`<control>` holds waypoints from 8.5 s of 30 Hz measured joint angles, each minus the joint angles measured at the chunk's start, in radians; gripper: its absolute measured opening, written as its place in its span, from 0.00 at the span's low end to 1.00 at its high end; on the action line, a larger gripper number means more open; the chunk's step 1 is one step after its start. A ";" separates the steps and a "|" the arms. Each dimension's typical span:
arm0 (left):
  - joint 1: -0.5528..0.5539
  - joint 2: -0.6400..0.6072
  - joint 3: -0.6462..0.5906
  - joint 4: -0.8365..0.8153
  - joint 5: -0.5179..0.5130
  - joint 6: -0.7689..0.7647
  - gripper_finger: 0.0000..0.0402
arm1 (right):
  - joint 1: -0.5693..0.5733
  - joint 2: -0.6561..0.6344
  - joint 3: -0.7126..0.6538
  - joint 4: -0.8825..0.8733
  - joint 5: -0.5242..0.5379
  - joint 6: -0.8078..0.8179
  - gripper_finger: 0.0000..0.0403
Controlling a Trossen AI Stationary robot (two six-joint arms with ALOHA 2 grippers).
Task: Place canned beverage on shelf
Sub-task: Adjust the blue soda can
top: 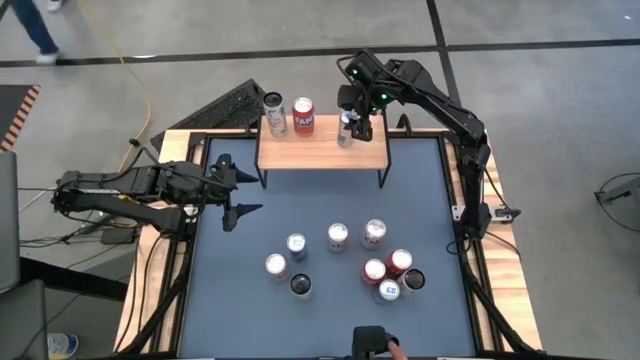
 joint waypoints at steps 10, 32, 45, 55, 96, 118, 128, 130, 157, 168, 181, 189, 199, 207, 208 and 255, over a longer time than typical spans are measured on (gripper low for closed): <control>0.000 0.000 0.000 0.000 0.000 -0.005 0.83 | -0.006 -0.011 0.000 0.070 0.001 -0.031 0.74; 0.000 0.000 0.000 0.000 -0.026 -0.018 0.83 | -0.041 -0.202 -0.058 -0.080 -0.103 0.155 0.71; 0.000 0.000 0.000 0.001 -0.024 -0.032 0.83 | -0.054 -0.418 -0.719 0.346 -0.033 0.304 0.70; 0.000 -0.001 0.000 0.033 -0.024 -0.032 0.83 | 0.014 -0.624 -1.284 1.080 0.056 0.478 0.70; 0.000 0.000 0.000 0.040 -0.026 -0.029 0.83 | -0.149 -0.565 -1.248 1.267 0.245 0.397 0.70; 0.000 0.000 0.000 0.040 -0.050 -0.017 0.83 | -0.170 -0.555 -1.231 1.385 0.052 0.324 0.70; 0.000 0.002 0.000 0.041 -0.050 -0.016 0.83 | -0.177 -0.579 -1.232 1.408 0.053 0.318 0.70; 0.000 0.002 0.000 0.040 -0.050 -0.020 0.83 | -0.173 -0.603 -1.231 1.387 0.056 0.341 0.70; 0.000 0.002 0.000 0.036 -0.070 -0.008 0.83 | -0.066 -0.437 -1.231 1.401 0.084 0.414 0.81; 0.000 0.002 0.000 0.036 -0.072 -0.008 0.83 | -0.059 -0.425 -1.231 1.430 0.131 0.406 0.67; 0.000 0.002 0.000 0.010 -0.071 -0.010 0.83 | -0.059 -0.426 -1.229 1.411 0.102 0.346 0.41; 0.000 0.002 0.000 -0.005 -0.071 -0.019 0.83 | -0.093 -0.428 -1.228 1.375 -0.148 0.333 0.43; 0.000 0.002 0.000 -0.005 -0.072 -0.019 0.83 | -0.202 -0.426 -1.230 1.352 -0.569 0.215 0.44; 0.000 0.002 0.000 -0.004 -0.079 -0.019 0.83 | -0.216 -0.425 -1.232 1.337 -0.628 0.135 0.45; 0.000 0.002 0.000 -0.004 -0.081 -0.019 0.83 | -0.211 -0.425 -1.231 1.338 -0.615 0.117 0.46; 0.000 0.002 0.000 -0.007 -0.070 -0.035 0.83 | 0.004 -0.426 -1.092 1.155 0.192 0.382 0.74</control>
